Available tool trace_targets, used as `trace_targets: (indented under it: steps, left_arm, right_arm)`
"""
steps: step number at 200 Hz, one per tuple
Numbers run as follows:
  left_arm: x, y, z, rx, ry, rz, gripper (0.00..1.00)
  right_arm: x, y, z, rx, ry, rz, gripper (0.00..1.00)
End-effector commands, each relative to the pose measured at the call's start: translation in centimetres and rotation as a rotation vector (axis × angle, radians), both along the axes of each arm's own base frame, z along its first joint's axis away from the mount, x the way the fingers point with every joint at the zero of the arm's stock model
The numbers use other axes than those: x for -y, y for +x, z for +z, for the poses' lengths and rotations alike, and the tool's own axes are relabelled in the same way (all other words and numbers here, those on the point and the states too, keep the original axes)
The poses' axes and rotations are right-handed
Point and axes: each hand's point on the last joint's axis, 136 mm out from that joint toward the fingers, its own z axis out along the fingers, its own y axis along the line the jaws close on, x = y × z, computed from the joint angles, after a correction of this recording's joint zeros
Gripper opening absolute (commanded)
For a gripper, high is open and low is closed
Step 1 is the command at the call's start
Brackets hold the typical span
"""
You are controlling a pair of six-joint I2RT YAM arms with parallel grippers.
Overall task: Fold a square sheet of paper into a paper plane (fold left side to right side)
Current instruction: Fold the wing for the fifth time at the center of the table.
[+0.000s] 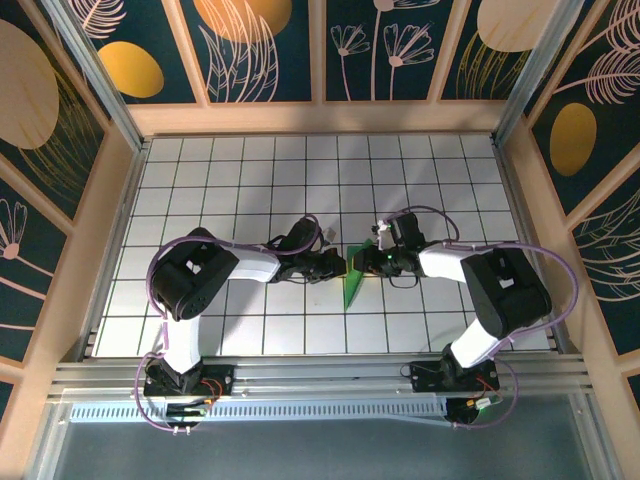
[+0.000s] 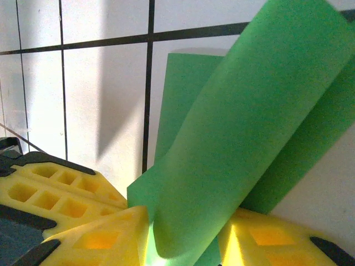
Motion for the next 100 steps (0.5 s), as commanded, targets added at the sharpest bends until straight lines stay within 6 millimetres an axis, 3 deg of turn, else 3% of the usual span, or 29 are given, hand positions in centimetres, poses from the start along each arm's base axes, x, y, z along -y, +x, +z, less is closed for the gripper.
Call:
trace_targets:
  steps: [1, 20, 60, 78, 100]
  left_arm:
    - [0.0, 0.0, 0.8, 0.015, -0.009, 0.012, 0.0]
    - [-0.5, 0.2, 1.0, 0.029, 0.009, 0.033, 0.0]
    - [-1.8, 0.8, 2.0, 0.068, 0.037, 0.106, 0.15]
    - [-1.7, 0.8, 2.3, 0.065, 0.025, 0.104, 0.18]
    - [-1.5, 0.6, 2.2, 0.051, 0.015, 0.099, 0.29]
  right_arm:
    - [-0.6, 1.7, -0.5, 0.088, -0.023, 0.047, 0.39]
    - [-0.5, 1.6, -0.7, 0.082, -0.03, 0.045, 0.38]
    - [-0.2, 1.3, -0.9, 0.078, -0.033, 0.034, 0.38]
    - [-0.2, 1.3, -0.8, 0.079, -0.025, 0.03, 0.38]
    - [-0.3, 1.2, -0.8, 0.078, -0.017, 0.028, 0.38]
